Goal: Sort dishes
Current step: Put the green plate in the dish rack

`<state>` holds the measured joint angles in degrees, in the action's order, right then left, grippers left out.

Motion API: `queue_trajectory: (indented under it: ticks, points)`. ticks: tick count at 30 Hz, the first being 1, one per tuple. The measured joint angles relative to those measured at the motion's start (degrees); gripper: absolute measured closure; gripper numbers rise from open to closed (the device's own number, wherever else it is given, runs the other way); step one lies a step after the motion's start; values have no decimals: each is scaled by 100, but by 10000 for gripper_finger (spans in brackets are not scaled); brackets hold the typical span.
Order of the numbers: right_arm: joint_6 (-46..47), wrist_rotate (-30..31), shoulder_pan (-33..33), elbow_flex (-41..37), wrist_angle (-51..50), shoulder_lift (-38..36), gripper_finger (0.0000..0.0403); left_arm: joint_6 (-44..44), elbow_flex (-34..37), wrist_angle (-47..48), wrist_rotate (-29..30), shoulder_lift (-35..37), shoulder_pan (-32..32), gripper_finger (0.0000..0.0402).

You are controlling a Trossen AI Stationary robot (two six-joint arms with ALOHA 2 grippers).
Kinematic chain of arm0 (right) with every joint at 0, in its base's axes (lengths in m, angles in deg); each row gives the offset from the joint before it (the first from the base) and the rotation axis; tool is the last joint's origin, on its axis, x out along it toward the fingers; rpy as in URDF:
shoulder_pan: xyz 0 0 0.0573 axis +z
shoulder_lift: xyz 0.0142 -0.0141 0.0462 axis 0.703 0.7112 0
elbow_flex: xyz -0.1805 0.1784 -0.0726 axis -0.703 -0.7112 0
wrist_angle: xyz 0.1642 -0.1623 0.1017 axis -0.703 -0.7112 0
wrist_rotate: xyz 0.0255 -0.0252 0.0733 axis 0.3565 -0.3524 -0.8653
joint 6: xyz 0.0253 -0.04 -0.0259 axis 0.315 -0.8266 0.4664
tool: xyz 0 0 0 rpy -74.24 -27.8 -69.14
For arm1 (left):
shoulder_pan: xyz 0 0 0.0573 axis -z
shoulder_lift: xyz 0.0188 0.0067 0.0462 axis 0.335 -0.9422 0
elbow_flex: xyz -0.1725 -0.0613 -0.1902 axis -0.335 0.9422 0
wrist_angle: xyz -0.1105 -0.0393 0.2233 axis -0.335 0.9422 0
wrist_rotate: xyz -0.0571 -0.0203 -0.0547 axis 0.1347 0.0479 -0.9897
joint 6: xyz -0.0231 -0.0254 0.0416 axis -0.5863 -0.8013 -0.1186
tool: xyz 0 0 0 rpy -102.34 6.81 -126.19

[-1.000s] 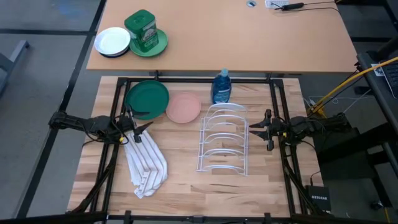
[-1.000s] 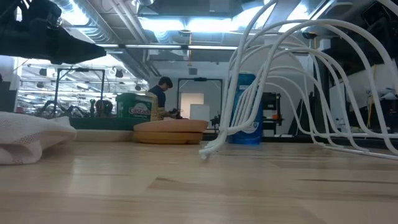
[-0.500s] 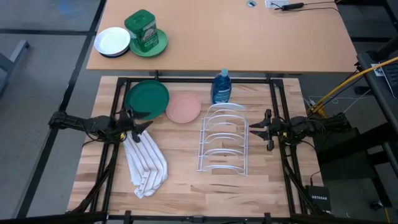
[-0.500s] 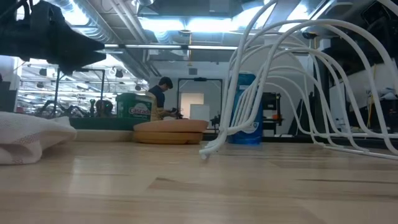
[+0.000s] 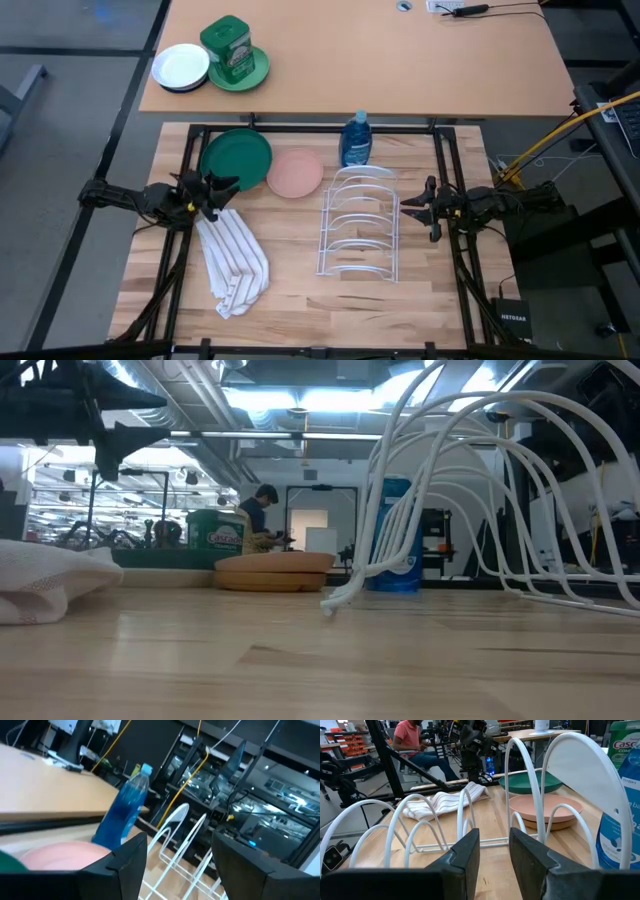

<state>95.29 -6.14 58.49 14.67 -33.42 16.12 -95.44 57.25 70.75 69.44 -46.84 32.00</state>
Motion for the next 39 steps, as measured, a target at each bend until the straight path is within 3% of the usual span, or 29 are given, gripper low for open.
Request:
queue_trajectory:
  ticks: [15, 22, 27, 33, 39]
  points:
    - [4, 0, 1, 0, -3, 0, 292, -218, 0, -49, 51, 0, -18, 190]
    - [5, 2, 0, 0, -2, 1, 292, 797, -417, -292, 1062, 0, -25, 190]
    - [7, 93, 2, 0, -2, 0, 292, 1147, -923, -149, 1248, -20, -189, 190]
    - [10, 312, 0, 0, 38, 0, 292, 890, -1431, 857, 1471, -328, -539, 190]
    - [9, 313, 0, 0, 91, 0, 292, 278, -1849, 1608, 1480, -1104, -1025, 190]
